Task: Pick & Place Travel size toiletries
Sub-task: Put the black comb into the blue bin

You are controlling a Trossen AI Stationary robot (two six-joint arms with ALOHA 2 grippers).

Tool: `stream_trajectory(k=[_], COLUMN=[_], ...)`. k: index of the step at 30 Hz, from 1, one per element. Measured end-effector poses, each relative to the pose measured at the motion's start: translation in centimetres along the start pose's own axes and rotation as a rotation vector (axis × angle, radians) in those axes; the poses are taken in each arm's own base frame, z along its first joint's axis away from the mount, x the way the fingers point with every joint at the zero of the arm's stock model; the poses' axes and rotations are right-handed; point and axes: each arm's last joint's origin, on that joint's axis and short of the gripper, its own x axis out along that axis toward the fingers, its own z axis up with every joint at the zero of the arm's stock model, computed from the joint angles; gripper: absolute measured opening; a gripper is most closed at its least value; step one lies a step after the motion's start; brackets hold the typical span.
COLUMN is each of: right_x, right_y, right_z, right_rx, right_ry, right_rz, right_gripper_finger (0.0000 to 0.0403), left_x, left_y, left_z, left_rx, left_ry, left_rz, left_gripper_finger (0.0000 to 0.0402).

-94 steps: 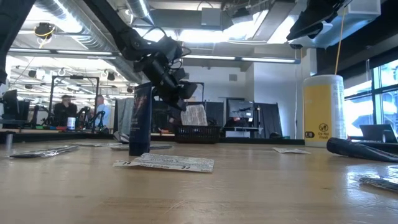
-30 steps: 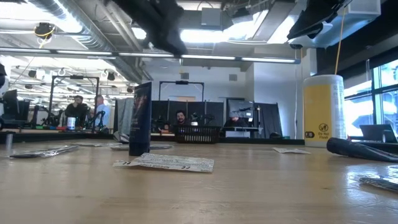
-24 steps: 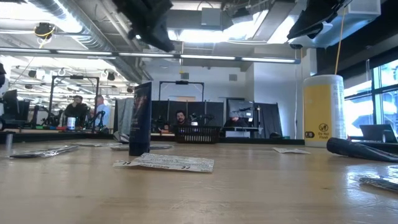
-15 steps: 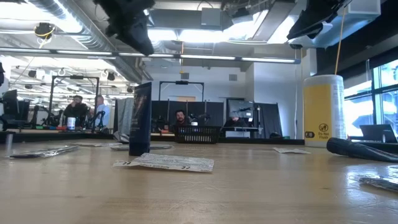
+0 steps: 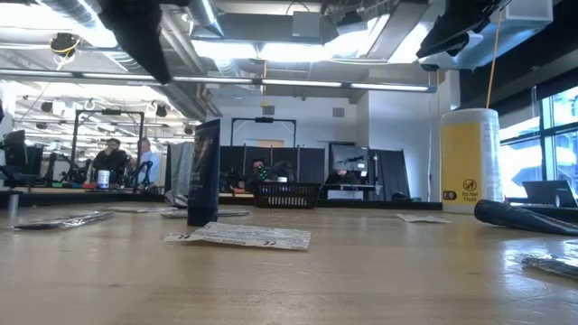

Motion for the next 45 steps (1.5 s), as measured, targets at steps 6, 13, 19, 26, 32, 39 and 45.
stream_trajectory(k=[6,13,19,26,32,39,45], right_x=[0.0,0.0,0.0,0.0,0.0,0.0,0.0], right_y=[0.0,0.0,0.0,0.0,0.0,0.0,0.0], right_z=[0.0,0.0,0.0,0.0,0.0,0.0,0.0], right_rx=[0.0,0.0,0.0,0.0,0.0,0.0,0.0], right_ry=[0.0,0.0,0.0,0.0,0.0,0.0,0.0], right_rz=[0.0,0.0,0.0,0.0,0.0,0.0,0.0], right_gripper_finger=[0.0154,0.0163,0.0171,0.0179,0.0183,0.0171,0.0158], left_x=[-0.5,-0.3,0.6,1.3,2.1,3.3,5.3], left_y=[-0.9,-1.3,-1.9,-3.1,-4.4,-6.2,-8.3], left_z=[-0.8,-1.4,-2.6,-3.1,-3.8,-4.4,-4.5], left_rx=[0.131,0.262,0.348,0.457,0.633,0.874,1.003], left_ry=[0.065,0.087,0.146,0.161,0.203,0.231,0.215], left_rz=[-0.106,-0.112,-0.123,-0.115,-0.135,-0.179,-0.25], left_gripper_finger=[0.0111,0.0153,0.0216,0.0275,0.0287,0.0282,0.0281])
